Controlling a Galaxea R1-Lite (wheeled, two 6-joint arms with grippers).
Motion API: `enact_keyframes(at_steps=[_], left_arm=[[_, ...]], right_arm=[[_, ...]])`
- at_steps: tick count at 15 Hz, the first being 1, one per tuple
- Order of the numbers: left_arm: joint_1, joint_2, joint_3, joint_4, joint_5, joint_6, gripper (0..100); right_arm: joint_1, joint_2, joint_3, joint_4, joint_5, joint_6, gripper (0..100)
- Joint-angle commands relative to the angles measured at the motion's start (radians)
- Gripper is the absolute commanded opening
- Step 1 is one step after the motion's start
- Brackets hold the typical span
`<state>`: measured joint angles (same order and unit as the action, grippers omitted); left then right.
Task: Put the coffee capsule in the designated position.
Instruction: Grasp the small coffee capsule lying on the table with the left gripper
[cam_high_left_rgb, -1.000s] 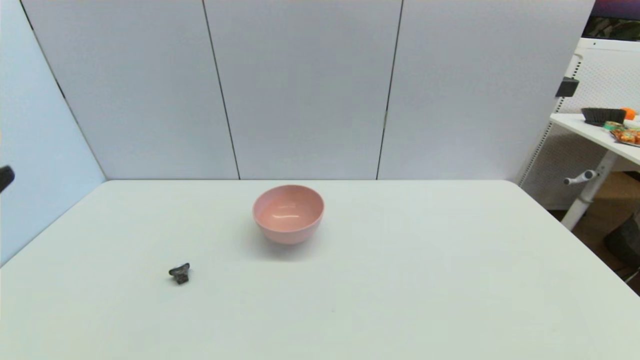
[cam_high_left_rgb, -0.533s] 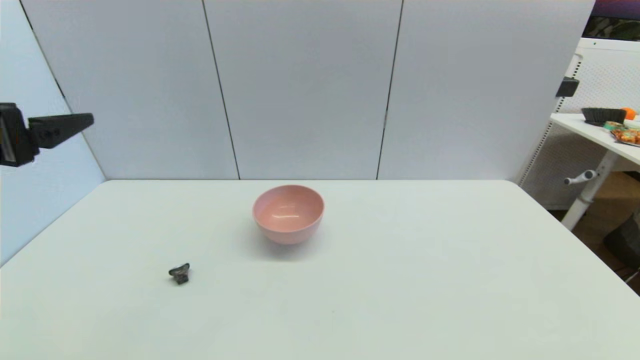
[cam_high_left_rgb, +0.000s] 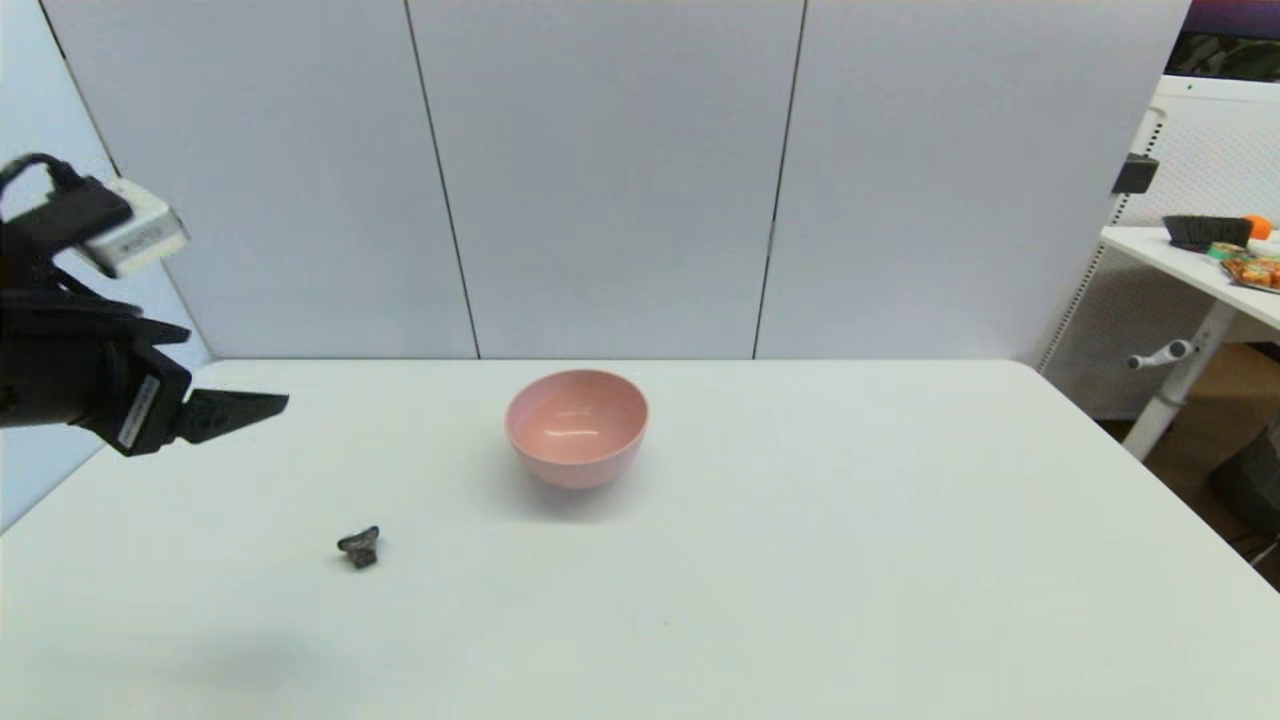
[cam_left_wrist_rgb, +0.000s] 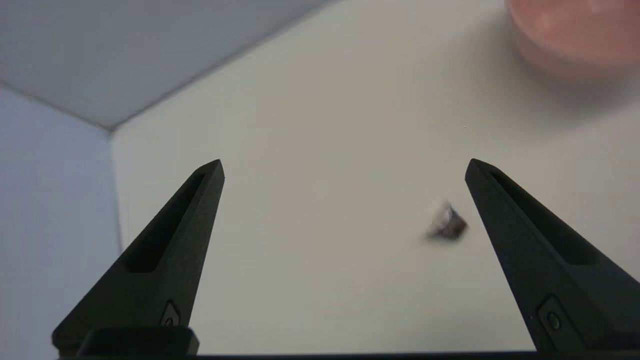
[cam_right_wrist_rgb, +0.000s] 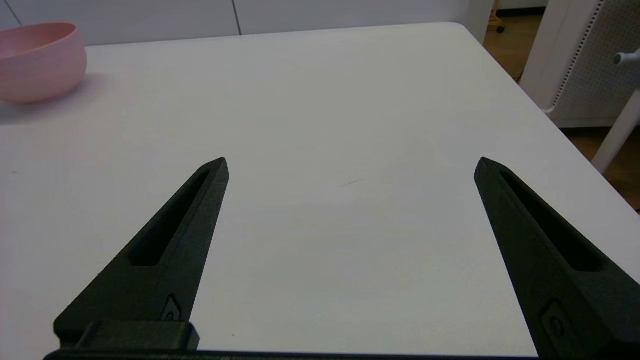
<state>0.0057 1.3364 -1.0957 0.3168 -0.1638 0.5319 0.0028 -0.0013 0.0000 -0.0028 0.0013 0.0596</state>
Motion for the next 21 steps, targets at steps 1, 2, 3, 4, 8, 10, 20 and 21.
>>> enact_keyframes(at_steps=[1,2,3,4,8,10,20,21], left_arm=[[0.0,0.106,-0.065,0.24,-0.028,0.192,100],[0.0,0.118,-0.07,0.281,-0.029,0.226,100],[0.0,0.145,-0.078,0.327,-0.046,0.267,100],[0.0,0.168,-0.082,0.361,-0.056,0.301,100],[-0.021,0.25,-0.078,0.393,-0.056,0.341,100],[-0.029,0.29,-0.082,0.393,-0.057,0.342,100],[-0.079,0.399,-0.138,0.449,-0.056,0.33,100],[-0.084,0.399,-0.184,0.496,-0.056,0.333,100]], right_arm=[[0.0,0.001,0.0,0.0,0.0,0.0,100],[0.0,0.001,0.0,0.0,0.0,0.0,100],[0.0,0.001,0.0,0.0,0.0,0.0,100],[0.002,0.001,0.0,0.0,0.0,0.0,100],[0.0,0.001,0.0,0.0,0.0,0.0,100],[0.0,0.001,0.0,0.0,0.0,0.0,100],[0.0,0.001,0.0,0.0,0.0,0.0,100],[0.0,0.001,0.0,0.0,0.0,0.0,100]])
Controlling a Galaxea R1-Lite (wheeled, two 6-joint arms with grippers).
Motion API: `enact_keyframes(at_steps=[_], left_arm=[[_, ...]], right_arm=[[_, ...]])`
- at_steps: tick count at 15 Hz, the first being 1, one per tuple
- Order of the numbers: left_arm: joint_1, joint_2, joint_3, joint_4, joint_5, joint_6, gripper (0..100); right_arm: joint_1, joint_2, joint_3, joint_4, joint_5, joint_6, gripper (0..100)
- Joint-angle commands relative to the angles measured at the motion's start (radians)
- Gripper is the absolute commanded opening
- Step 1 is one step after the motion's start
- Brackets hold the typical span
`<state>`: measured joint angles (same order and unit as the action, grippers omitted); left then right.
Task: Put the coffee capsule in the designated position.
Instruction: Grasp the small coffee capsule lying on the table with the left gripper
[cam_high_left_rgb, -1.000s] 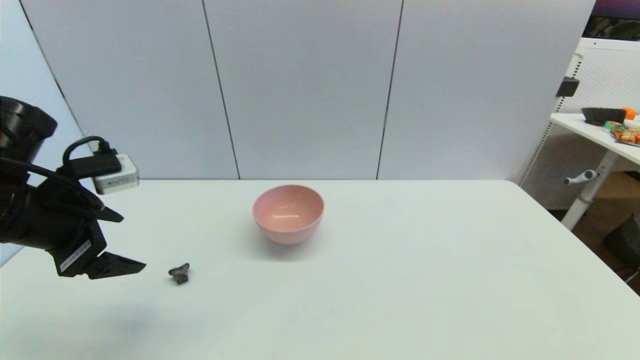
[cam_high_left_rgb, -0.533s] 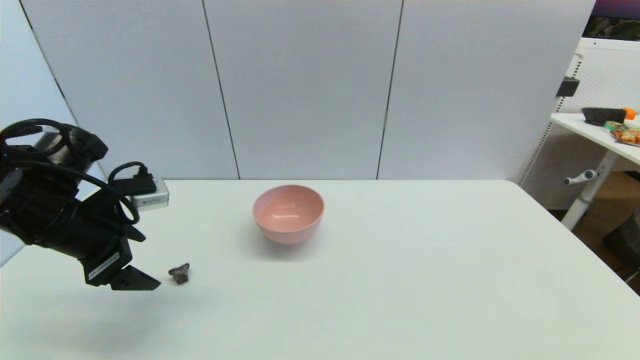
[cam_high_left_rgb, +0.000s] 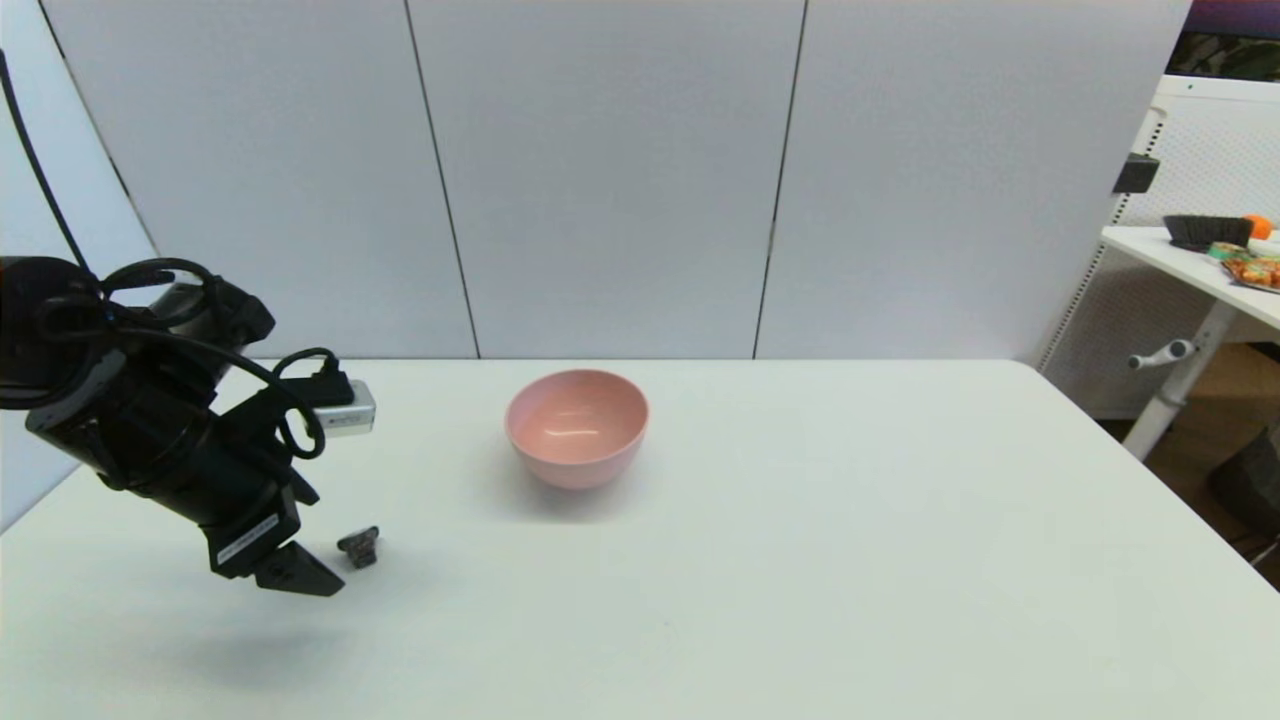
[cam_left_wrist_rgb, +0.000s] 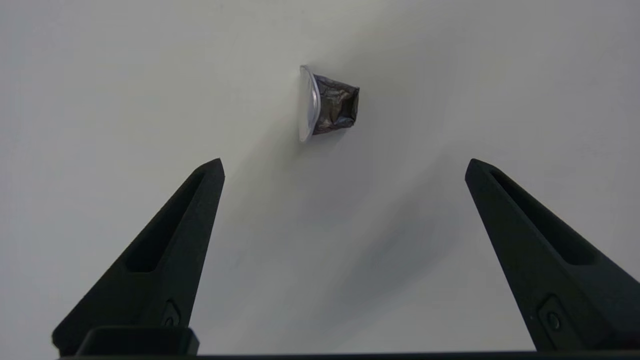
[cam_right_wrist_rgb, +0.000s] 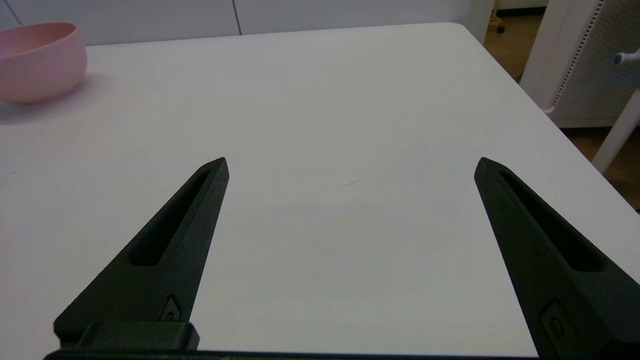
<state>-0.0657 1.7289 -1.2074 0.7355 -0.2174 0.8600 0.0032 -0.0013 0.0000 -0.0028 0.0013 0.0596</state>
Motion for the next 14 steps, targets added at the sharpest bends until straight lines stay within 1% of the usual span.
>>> enact_keyframes(at_steps=[1,2,3,8,11,14], left_arm=[[-0.019,0.014,-0.104,0.134,0.0,0.001,100],[-0.026,0.023,-0.132,0.186,0.001,0.002,100],[-0.035,0.023,-0.139,0.205,0.006,0.002,100],[-0.052,0.041,-0.116,0.205,0.016,-0.001,100],[-0.055,0.055,-0.116,0.199,0.047,-0.001,100],[-0.057,0.084,-0.121,0.194,0.052,0.001,100]], right_arm=[[0.0,0.001,0.0,0.0,0.0,0.0,100],[0.0,0.001,0.0,0.0,0.0,0.0,100],[0.0,0.001,0.0,0.0,0.0,0.0,100],[0.0,0.001,0.0,0.0,0.0,0.0,100],[0.0,0.001,0.0,0.0,0.0,0.0,100],[0.0,0.001,0.0,0.0,0.0,0.0,100]])
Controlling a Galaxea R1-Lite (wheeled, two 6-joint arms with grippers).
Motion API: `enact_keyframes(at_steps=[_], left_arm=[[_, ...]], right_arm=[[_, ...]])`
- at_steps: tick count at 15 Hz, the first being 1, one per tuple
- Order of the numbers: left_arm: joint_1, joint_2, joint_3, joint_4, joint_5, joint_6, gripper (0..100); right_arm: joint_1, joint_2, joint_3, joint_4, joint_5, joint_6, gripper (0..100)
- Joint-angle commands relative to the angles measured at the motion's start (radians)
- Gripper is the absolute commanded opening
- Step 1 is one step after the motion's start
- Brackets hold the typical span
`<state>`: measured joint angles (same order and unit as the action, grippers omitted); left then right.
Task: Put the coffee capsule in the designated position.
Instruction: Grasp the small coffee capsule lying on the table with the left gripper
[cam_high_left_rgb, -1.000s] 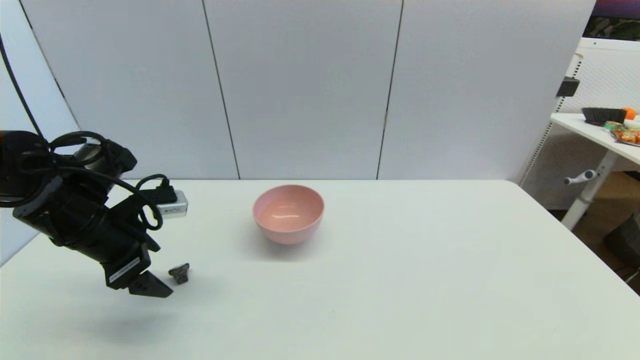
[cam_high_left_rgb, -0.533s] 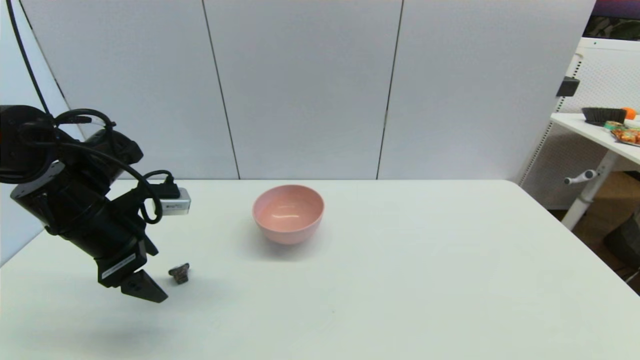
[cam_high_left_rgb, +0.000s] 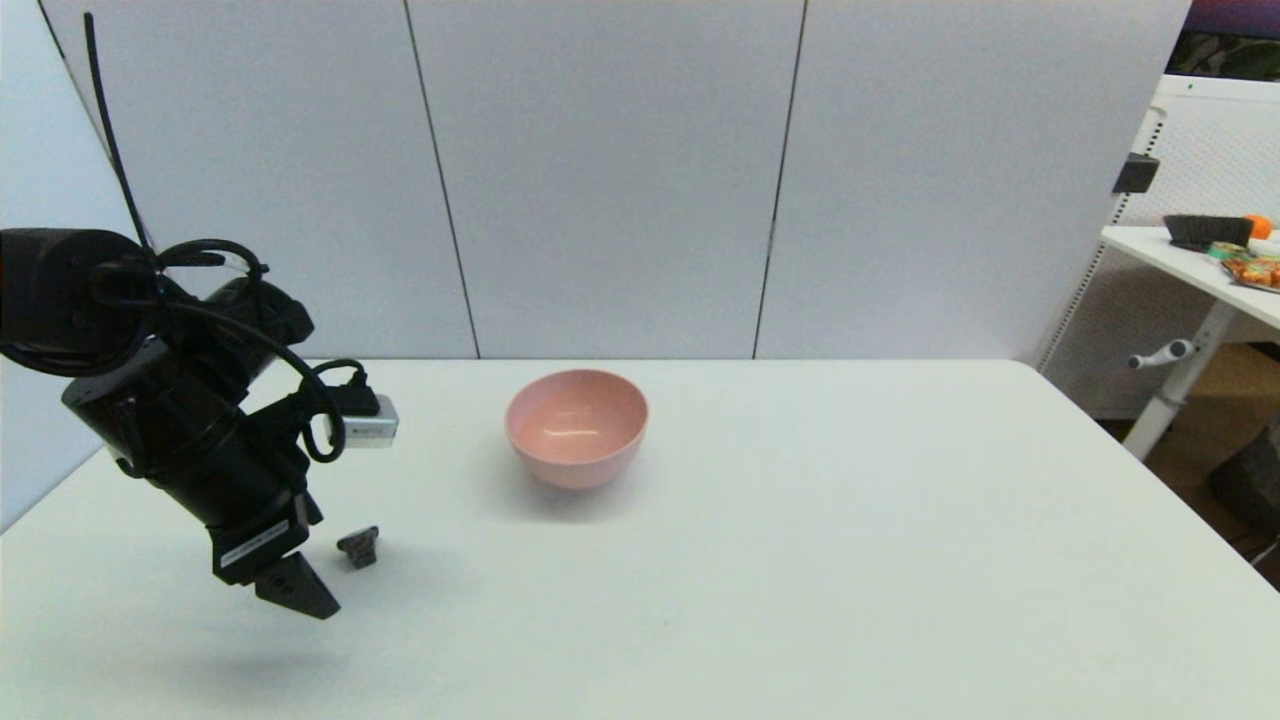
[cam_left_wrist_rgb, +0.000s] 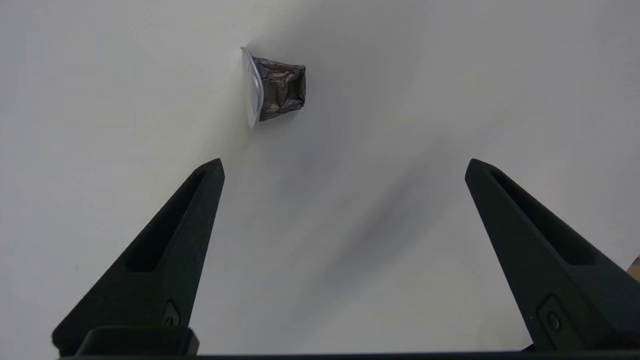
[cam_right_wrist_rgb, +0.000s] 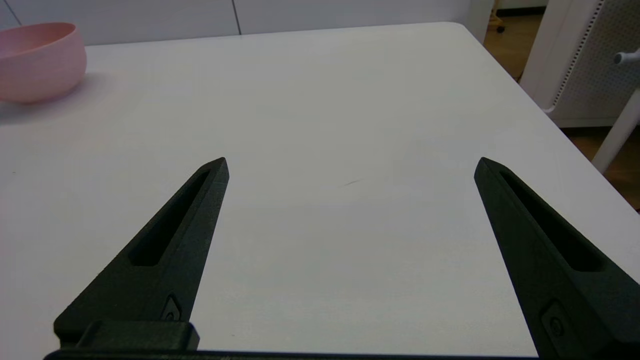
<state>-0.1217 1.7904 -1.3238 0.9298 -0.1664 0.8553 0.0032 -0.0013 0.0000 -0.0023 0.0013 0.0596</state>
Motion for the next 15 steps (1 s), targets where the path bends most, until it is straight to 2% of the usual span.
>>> enact_keyframes(at_steps=[1,7,15], left_arm=[[-0.003,0.027,-0.006,-0.011,0.001,0.005,100],[-0.016,0.07,-0.005,-0.074,0.002,0.008,100],[-0.024,0.084,0.002,-0.111,0.059,0.016,100]], right_arm=[[0.0,0.001,0.0,-0.001,0.0,0.0,100],[0.0,0.001,0.0,-0.001,0.0,0.0,100],[0.0,0.001,0.0,-0.001,0.0,0.0,100]])
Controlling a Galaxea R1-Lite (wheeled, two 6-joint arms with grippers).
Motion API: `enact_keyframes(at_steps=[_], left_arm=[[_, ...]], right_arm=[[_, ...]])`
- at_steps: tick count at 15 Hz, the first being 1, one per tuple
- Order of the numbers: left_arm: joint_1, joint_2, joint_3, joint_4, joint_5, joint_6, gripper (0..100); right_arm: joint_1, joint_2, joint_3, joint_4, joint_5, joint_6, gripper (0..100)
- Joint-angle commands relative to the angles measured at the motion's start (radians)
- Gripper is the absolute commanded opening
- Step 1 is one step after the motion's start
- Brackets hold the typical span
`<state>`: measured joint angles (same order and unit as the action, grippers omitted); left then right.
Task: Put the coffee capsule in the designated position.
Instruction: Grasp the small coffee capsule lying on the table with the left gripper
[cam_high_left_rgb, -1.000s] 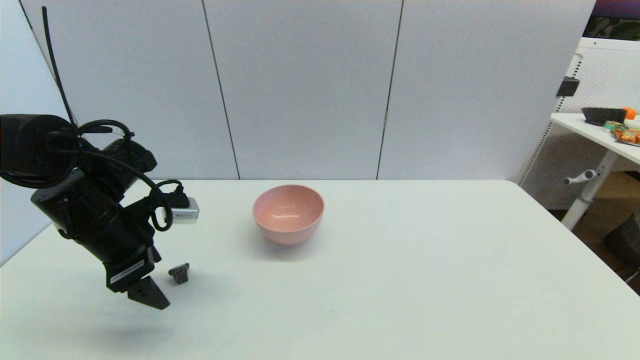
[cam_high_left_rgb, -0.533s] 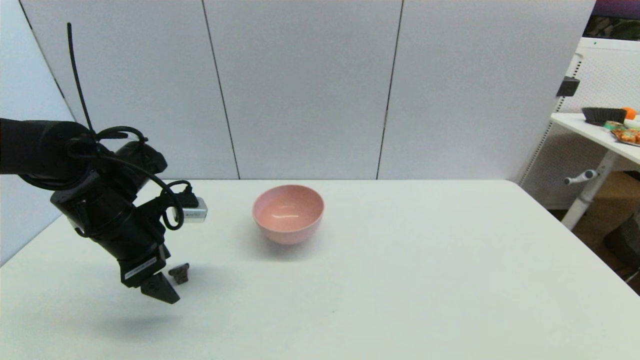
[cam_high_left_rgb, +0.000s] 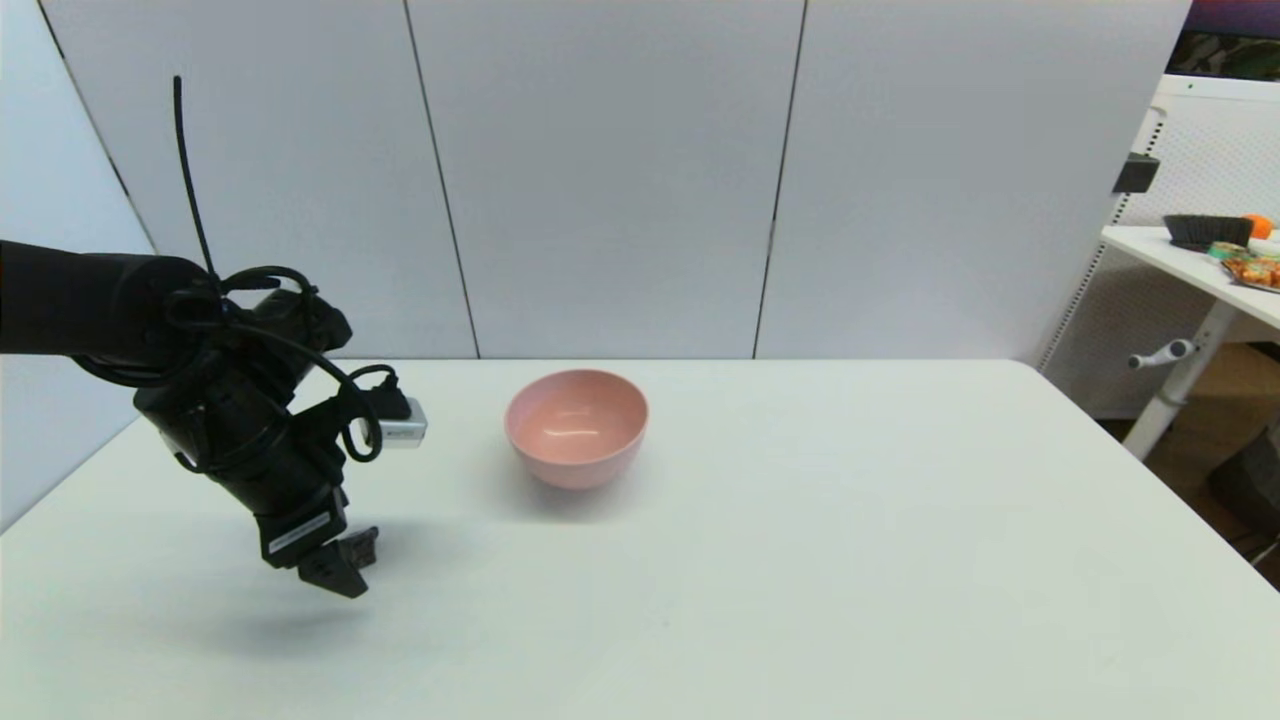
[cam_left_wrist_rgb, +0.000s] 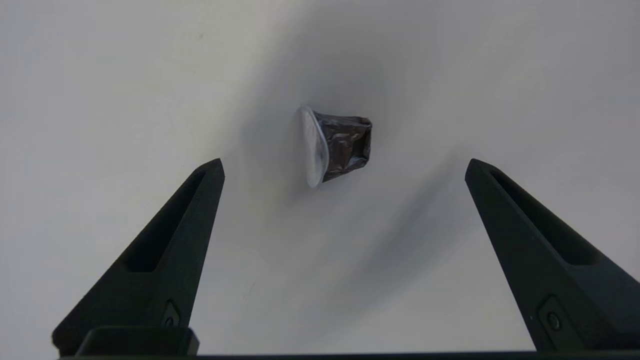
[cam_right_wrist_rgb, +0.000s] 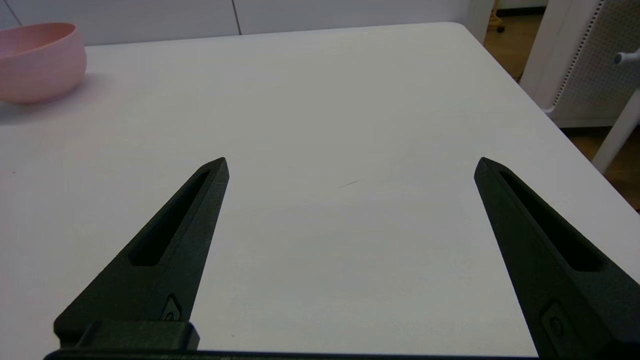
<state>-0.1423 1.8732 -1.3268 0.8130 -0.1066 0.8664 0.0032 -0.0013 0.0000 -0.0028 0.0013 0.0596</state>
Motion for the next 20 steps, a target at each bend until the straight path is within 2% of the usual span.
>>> enact_keyframes(at_steps=[1,20], left_arm=[[-0.003,0.001,0.006,0.006,-0.001,0.005,100],[-0.028,0.037,0.017,0.005,0.001,0.005,100]], right_arm=[[0.001,0.001,0.0,0.0,0.0,0.0,100],[0.001,0.001,0.0,0.0,0.0,0.0,100]])
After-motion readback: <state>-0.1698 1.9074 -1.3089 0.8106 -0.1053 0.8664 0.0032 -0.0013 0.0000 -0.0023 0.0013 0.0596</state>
